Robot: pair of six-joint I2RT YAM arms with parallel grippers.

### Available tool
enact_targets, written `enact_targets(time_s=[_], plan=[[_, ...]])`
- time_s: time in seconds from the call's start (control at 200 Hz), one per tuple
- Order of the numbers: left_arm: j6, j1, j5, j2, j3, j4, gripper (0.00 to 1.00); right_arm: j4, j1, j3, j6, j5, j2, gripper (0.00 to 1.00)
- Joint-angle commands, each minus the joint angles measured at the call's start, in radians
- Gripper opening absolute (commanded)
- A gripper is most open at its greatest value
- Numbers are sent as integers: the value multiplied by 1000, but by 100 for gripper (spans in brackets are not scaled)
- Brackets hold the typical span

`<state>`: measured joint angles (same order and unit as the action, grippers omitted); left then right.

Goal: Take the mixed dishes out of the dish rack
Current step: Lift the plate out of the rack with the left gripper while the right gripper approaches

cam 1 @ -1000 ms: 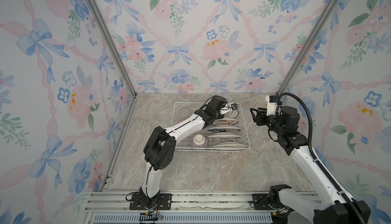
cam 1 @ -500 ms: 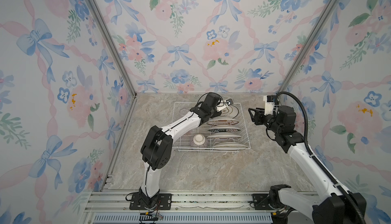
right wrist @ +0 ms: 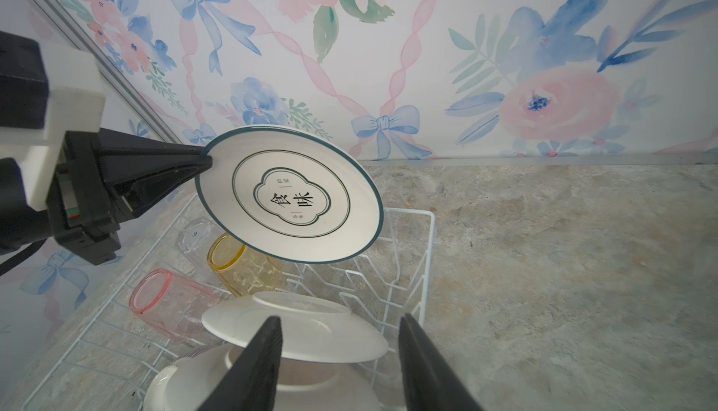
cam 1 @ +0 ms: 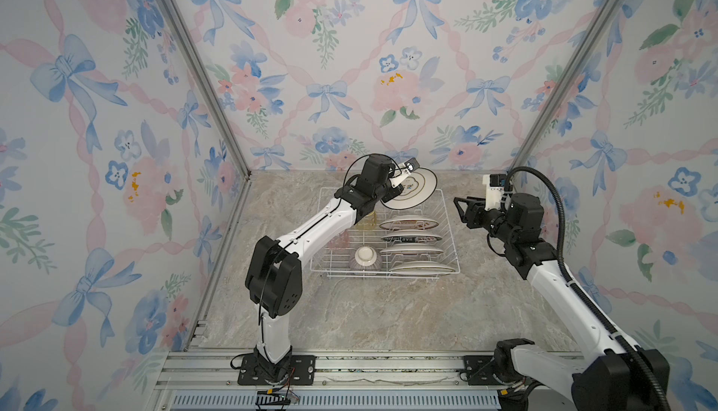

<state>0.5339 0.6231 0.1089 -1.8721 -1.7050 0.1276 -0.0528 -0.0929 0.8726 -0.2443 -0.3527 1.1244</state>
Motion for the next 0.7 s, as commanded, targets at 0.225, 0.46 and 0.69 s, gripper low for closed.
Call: enact_targets(time_s=[0.225,0.46,0.69], plan=[[-166,-65,-180,102,-70,-30,0,-262,111,-92,-157,-274,24,49],[-159,-70,-159,92,-75,-12,0,-314,111,-85,-207,-307,73,49],[-125,-72,-103,84,-40,-5,0,-244,82,-60,-164,-282,83,47]])
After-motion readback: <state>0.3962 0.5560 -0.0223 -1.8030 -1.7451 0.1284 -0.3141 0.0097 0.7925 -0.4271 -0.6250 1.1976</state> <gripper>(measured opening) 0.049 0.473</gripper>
